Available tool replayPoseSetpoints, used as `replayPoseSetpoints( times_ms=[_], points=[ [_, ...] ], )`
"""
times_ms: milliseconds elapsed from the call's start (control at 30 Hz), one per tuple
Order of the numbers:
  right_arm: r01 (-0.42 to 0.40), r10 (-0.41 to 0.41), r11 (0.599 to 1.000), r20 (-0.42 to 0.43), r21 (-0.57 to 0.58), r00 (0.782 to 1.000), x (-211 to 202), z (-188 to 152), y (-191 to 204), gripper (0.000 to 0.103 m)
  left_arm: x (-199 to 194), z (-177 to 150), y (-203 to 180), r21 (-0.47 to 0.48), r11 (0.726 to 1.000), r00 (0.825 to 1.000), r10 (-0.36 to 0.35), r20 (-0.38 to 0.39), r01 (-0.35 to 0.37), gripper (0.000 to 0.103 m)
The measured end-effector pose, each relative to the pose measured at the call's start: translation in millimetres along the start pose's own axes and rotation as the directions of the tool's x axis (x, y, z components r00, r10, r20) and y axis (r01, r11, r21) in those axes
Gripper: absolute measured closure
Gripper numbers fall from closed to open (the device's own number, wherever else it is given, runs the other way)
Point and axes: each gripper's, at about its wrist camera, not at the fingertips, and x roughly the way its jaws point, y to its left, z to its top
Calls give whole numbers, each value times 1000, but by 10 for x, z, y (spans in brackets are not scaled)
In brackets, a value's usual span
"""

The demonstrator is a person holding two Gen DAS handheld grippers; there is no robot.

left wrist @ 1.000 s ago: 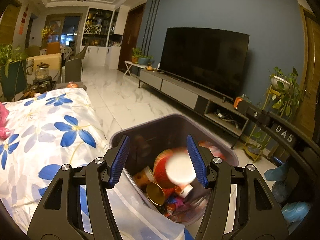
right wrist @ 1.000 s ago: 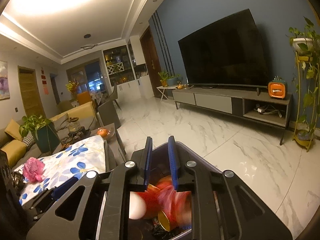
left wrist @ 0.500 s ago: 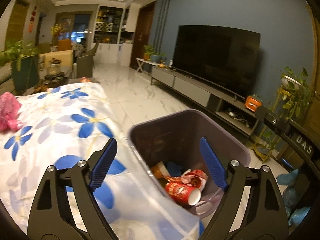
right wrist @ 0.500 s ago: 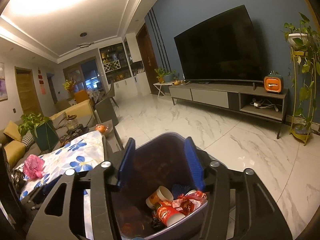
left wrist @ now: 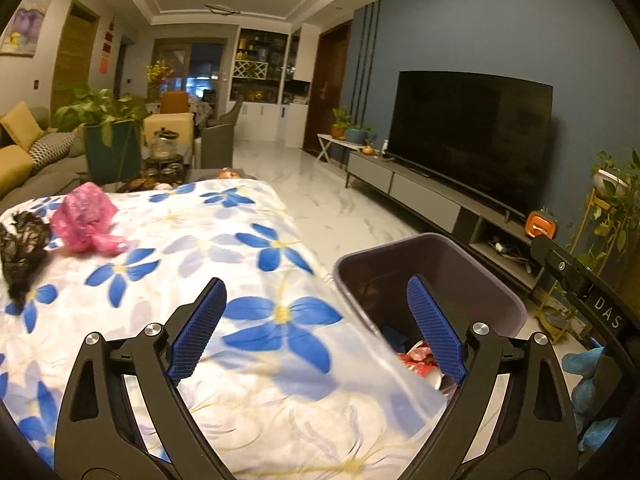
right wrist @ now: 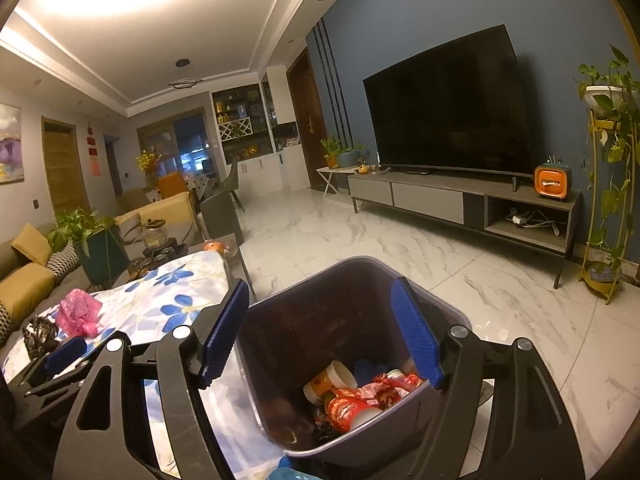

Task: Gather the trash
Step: 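Move both open tools back toward the black and pink bags, then grasp the black plastic bag with the left tool while the right tool grasps the pink bag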

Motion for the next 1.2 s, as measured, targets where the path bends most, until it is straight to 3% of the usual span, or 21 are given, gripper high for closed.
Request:
replayPoseSetpoints(
  times_ms=[433,667,867,1200],
  points=[
    [-38,39,999,12,-26,999,-180,-74,343,27,-375,-43,371,-39,997,998,61,20,-60,13],
    [-96,96,994,3,-43,995,-196,-123,626,26,-579,-74,748,-66,988,989,142,39,-139,13],
    [-177,176,980,-17,-86,984,-158,-199,1032,26,-725,-93,1305,-101,957,960,278,42,-273,13],
    [-329,320,933,-84,-147,944,9,-397,1836,26,-778,-46,2310,-139,861,868,496,19,-489,13]
  ],
)
